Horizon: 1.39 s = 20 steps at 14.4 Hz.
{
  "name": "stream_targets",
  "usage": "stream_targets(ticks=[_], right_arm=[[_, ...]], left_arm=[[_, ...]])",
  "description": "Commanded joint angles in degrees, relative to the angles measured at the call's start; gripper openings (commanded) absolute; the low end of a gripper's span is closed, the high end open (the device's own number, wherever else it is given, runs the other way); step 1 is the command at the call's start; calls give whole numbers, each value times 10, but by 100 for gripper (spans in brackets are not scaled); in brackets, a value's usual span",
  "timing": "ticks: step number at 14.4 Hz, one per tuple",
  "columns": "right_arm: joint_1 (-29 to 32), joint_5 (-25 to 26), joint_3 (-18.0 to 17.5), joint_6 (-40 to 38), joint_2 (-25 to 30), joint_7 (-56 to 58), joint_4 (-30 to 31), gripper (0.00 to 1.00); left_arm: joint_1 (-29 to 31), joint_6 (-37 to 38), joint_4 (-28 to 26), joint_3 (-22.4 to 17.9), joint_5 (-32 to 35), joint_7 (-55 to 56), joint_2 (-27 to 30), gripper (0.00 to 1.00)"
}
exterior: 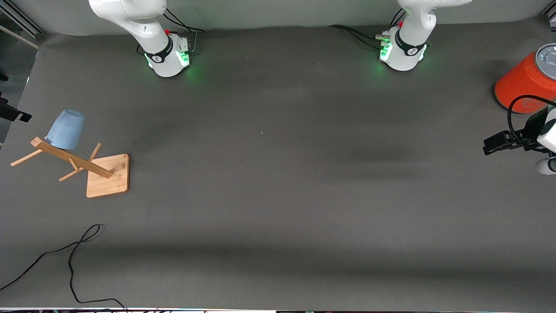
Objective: Rotate and upright cup with both arms
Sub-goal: 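Close the right gripper around the blue cup hanging on the wooden stand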
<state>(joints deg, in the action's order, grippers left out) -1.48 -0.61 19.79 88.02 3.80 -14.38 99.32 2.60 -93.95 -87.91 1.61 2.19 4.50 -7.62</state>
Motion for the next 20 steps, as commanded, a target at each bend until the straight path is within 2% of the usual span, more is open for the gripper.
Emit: stream_targets(ticks=[1, 4, 8, 14, 15, 16, 17, 20], right_arm=[[-8, -5, 1, 85, 47, -28, 106, 100], [-8, -5, 1, 166, 81, -34, 200, 100], [-8, -9, 1, 223, 80, -34, 252, 100], [-8, -21, 1, 242, 70, -34, 258, 100], [-8, -21, 1, 242, 70, -34, 258, 81], [-8, -21, 0, 242, 70, -33, 257, 45], [-8, -21, 1, 242, 70, -33, 257, 30], [-8, -21, 1, 239, 70, -34, 256, 30]], left_arm=[[-6, 13, 5, -10, 8, 5, 4, 100], [-6, 7, 4, -10, 6, 7, 2, 100], [-8, 7, 1, -8, 2, 11, 1, 100], [-8, 4, 0, -8, 1, 12, -3, 100], [-9, 3, 0, -8, 1, 12, -3, 100], [-10, 3, 0, -8, 1, 12, -4, 100], [-9, 2, 0, -8, 0, 12, -4, 100], [-8, 3, -1, -8, 1, 11, -4, 100]])
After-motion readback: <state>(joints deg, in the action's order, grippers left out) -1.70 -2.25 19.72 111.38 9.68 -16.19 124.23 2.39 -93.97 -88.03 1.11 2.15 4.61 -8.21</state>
